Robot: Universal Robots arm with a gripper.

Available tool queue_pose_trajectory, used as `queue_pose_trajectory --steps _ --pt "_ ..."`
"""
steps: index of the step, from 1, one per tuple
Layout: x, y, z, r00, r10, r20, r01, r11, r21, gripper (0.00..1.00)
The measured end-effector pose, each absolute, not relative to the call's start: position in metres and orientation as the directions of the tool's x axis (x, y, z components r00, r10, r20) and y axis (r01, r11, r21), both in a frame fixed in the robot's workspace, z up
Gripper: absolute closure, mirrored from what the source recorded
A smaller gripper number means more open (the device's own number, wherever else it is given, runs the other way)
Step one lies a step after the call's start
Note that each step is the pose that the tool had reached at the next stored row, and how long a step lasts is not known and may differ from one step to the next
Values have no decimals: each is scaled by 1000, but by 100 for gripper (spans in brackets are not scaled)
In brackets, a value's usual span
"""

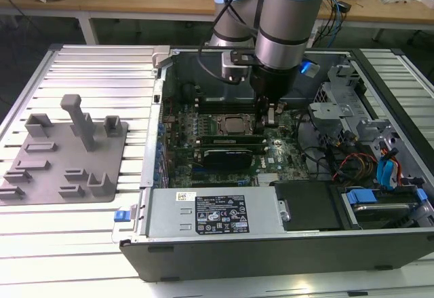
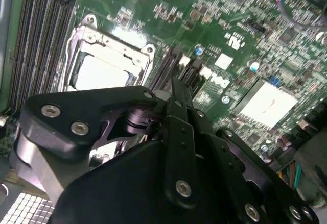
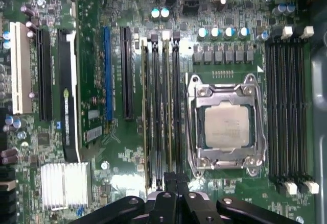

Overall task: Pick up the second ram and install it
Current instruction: 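Press down the second ram until it locks into place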

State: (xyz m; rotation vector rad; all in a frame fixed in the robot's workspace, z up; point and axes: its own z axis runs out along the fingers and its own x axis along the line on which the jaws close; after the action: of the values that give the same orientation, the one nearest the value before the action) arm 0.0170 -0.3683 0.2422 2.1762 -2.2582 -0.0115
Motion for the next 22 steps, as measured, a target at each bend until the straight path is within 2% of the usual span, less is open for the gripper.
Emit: queue_pose_trajectory --steps 11,22 --pt "-44 -368 242 -37 -999 -1 -999 37 9 92" --pt "-63 -368 239 -37 -999 -1 -999 37 8 92"
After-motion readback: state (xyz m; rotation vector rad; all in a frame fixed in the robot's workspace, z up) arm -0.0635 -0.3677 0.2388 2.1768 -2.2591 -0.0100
